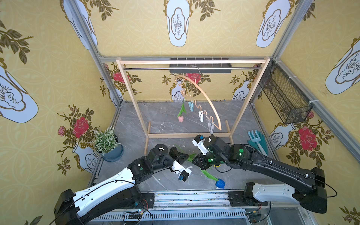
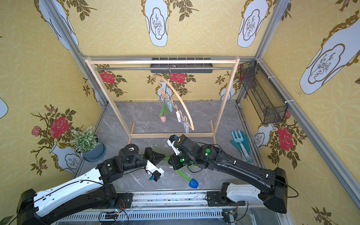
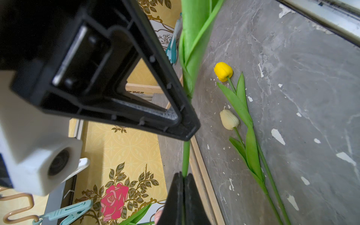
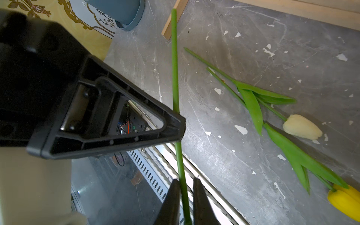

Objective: Dry the flowers on a clothes hanger
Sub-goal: Pick up the flower at the center of the board.

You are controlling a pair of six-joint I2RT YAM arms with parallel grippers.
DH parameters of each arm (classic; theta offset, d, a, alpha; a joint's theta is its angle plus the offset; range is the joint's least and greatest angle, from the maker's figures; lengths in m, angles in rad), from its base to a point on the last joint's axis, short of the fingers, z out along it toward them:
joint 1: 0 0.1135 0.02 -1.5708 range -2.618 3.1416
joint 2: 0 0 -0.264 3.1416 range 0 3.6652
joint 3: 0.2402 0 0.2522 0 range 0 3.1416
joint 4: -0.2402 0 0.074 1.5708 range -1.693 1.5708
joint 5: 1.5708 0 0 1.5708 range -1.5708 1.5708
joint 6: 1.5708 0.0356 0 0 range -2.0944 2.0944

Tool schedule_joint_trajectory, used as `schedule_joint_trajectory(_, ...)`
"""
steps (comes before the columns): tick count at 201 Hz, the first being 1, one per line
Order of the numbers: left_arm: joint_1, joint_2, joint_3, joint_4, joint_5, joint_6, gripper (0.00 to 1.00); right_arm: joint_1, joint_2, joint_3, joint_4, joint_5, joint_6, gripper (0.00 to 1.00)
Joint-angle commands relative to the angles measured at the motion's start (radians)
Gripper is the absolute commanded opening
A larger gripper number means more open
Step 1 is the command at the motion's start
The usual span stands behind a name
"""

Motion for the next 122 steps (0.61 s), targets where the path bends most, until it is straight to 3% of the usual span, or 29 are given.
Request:
schedule_joint_trajectory(1, 0.002, 0.001, 0.002, -0.003, 0.007, 0.005, 0.0, 0.001, -0.002, 0.0, 0.033, 0.014, -0.003, 0.0)
schedule_joint_trajectory(36, 0.001, 0.002, -0.009, 0.073, -0.009, -0.036, 0.01, 0.001, 0.0, -0.001, 0.037, 0.023, -0.001, 0.0)
schedule_joint_trajectory(50, 0.002, 0.001, -0.023, 0.182, -0.05, -0.114, 0.39, 0.001, -0.01, -0.009, 0.039, 0.039, 0.003, 0.0)
schedule_joint_trajectory(54, 0.004, 0.001, -0.026, 0.219, -0.067, -0.145, 0.63, 0.001, -0.015, -0.014, 0.039, 0.049, 0.006, 0.0)
schedule_joint_trajectory(57, 0.006, 0.003, -0.027, 0.245, -0.082, -0.169, 0.93, 0.001, -0.019, -0.018, 0.039, 0.056, 0.008, 0.0)
schedule_joint_trajectory(60, 0.008, 0.005, -0.027, 0.271, -0.101, -0.198, 0.99, 0.001, -0.022, -0.02, 0.038, 0.066, 0.012, 0.0)
schedule_joint_trajectory(82, 0.013, 0.018, 0.004, 0.372, -0.254, -0.431, 1.0, 0.001, -0.064, -0.063, 0.042, 0.134, 0.046, 0.0)
schedule_joint_trajectory(122, 0.103, 0.006, 0.172, 0.251, -0.449, -0.989, 1.0, 0.004, -0.14, -0.202, 0.08, 0.186, 0.128, 0.0)
